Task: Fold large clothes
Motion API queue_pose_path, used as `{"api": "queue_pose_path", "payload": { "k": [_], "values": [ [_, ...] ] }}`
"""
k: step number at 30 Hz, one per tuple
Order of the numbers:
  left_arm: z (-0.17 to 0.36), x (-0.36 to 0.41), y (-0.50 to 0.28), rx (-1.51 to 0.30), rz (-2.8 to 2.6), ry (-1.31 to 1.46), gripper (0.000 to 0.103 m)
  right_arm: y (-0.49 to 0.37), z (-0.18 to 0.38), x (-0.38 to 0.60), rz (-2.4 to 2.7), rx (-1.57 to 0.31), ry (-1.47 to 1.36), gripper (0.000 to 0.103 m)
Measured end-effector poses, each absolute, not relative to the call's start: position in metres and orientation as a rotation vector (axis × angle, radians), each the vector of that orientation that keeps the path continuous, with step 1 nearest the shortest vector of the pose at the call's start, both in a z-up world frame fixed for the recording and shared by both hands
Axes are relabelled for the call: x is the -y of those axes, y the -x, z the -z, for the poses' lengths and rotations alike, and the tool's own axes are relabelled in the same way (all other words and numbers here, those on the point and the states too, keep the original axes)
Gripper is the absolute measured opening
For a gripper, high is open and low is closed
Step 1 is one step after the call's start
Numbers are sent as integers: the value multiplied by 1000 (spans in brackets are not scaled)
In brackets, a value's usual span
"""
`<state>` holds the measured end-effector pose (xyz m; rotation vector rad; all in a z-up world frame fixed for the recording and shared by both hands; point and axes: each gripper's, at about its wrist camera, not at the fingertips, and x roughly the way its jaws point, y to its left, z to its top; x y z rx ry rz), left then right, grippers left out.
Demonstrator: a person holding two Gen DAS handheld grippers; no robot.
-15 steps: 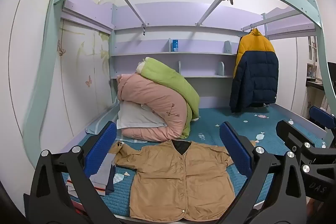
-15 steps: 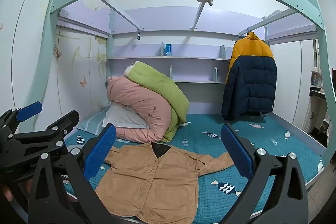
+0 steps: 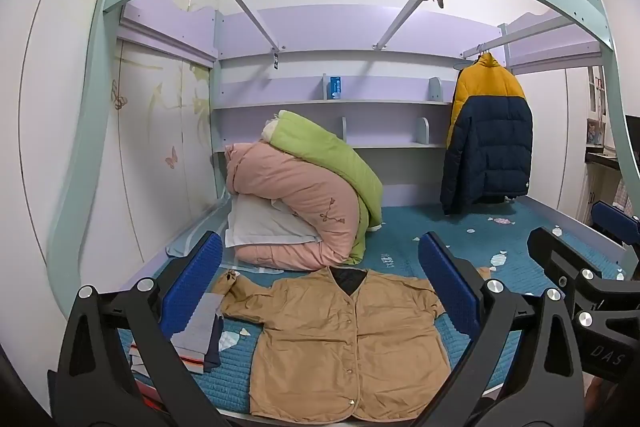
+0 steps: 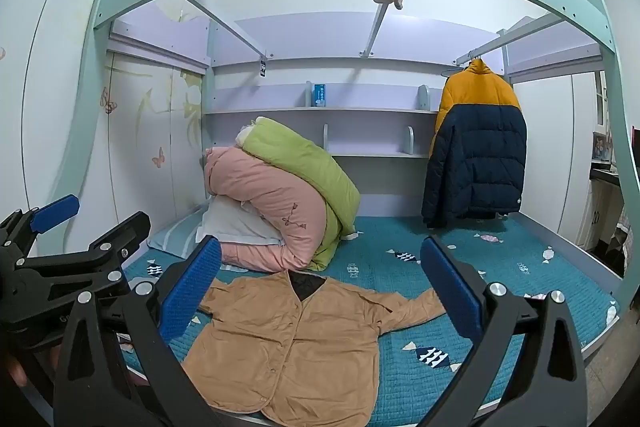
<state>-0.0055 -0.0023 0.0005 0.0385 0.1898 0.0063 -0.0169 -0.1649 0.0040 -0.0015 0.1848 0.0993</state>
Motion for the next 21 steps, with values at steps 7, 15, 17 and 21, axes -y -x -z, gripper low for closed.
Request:
{"api": "queue_pose_path", "payload": {
  "k": [7, 15, 17, 21],
  "values": [
    [0, 3, 5, -191, -8, -39, 98, 17, -4, 165, -99, -186, 0, 96],
    [1, 2, 5, -191, -7, -40, 98, 20, -3, 165, -100, -188, -2, 96],
    [1, 2, 5, -191, -7, -39, 98, 20, -3, 165, -99, -186, -2, 96],
    [1, 2, 5, -192, -7, -40, 98, 20, -3, 166, -99, -188, -4, 96]
  ]
}}
